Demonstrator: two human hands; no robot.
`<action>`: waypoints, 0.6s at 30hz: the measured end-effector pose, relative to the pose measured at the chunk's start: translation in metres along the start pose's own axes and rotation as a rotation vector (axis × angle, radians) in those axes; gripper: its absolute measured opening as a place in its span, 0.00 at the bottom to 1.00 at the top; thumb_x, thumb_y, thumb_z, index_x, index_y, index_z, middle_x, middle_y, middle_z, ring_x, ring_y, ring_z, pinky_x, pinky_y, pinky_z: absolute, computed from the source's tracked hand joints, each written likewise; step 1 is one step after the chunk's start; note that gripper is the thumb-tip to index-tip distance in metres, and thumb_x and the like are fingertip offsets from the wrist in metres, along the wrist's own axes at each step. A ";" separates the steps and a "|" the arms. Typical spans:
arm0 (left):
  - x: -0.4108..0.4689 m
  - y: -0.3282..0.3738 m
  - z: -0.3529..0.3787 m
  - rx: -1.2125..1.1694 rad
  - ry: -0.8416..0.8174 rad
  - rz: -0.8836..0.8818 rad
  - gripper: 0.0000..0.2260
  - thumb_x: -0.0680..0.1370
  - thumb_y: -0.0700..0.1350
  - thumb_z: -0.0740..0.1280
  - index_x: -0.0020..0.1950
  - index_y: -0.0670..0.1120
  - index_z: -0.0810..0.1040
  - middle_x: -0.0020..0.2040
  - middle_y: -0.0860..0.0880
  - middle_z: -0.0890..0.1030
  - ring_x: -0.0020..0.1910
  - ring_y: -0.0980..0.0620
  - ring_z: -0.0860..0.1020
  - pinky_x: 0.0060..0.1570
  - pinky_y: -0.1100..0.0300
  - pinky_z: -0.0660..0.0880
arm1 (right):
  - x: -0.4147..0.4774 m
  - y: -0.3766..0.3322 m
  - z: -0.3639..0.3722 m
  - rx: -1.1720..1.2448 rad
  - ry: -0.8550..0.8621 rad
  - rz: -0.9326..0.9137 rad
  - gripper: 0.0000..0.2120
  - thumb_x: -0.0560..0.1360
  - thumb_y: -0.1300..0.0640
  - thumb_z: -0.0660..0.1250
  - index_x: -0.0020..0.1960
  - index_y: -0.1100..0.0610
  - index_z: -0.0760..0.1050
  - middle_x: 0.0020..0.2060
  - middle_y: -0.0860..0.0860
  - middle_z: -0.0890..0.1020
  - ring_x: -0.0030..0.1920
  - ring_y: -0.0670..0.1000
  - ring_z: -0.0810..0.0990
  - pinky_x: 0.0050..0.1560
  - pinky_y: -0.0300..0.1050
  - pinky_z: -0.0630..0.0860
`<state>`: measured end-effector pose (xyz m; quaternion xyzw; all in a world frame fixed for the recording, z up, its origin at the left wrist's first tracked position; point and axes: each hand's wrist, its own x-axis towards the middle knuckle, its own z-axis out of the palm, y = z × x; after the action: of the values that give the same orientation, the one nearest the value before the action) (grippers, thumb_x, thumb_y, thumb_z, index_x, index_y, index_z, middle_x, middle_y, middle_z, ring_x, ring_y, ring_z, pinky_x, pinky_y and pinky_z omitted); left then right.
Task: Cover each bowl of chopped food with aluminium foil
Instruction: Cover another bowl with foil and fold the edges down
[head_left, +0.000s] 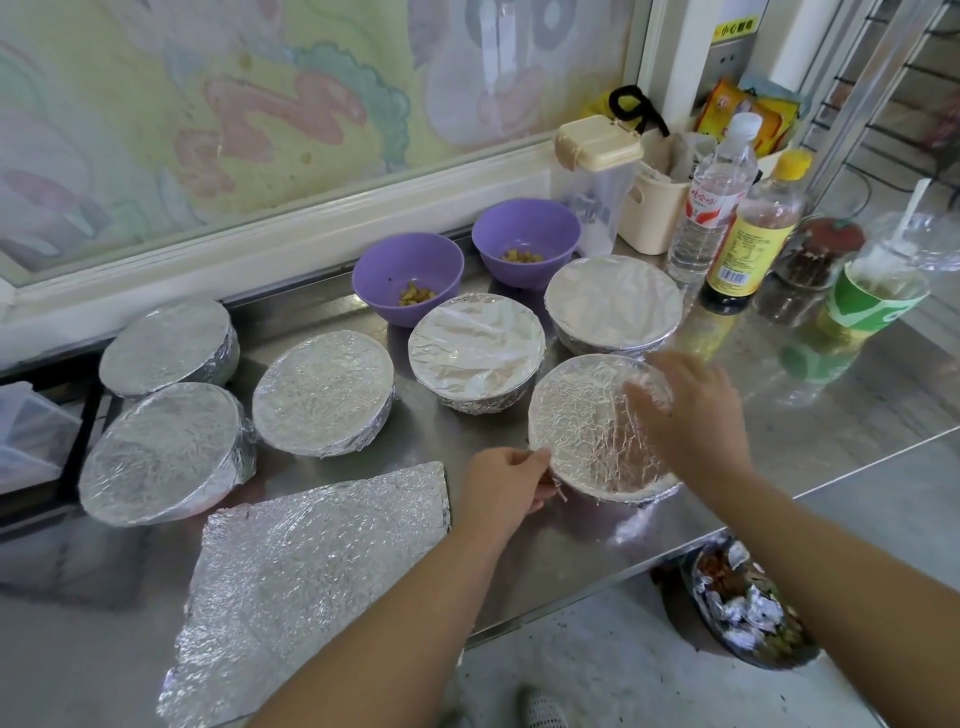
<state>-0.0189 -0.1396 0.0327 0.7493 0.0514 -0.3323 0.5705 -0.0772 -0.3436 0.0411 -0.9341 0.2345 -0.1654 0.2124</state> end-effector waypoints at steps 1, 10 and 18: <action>0.002 0.001 -0.001 0.016 -0.003 0.003 0.09 0.81 0.47 0.68 0.44 0.42 0.81 0.42 0.45 0.86 0.40 0.51 0.86 0.44 0.57 0.83 | 0.012 0.006 -0.003 0.000 -0.061 0.091 0.25 0.82 0.43 0.61 0.73 0.56 0.71 0.70 0.55 0.75 0.69 0.61 0.72 0.69 0.61 0.68; 0.012 0.018 -0.003 0.392 0.066 0.122 0.14 0.80 0.41 0.66 0.39 0.36 0.83 0.35 0.43 0.85 0.33 0.50 0.85 0.40 0.54 0.83 | 0.028 0.013 0.011 0.236 -0.289 0.226 0.19 0.86 0.52 0.56 0.71 0.60 0.73 0.63 0.60 0.79 0.64 0.62 0.77 0.59 0.49 0.69; 0.014 0.022 0.004 0.647 0.147 0.153 0.15 0.78 0.46 0.65 0.35 0.41 0.81 0.33 0.46 0.84 0.35 0.48 0.84 0.42 0.52 0.82 | 0.026 0.011 0.016 0.199 -0.311 0.276 0.22 0.85 0.51 0.57 0.76 0.58 0.67 0.71 0.60 0.74 0.68 0.61 0.74 0.67 0.53 0.68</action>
<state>-0.0003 -0.1549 0.0426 0.9152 -0.0722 -0.2324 0.3212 -0.0531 -0.3602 0.0276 -0.8819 0.3069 -0.0114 0.3577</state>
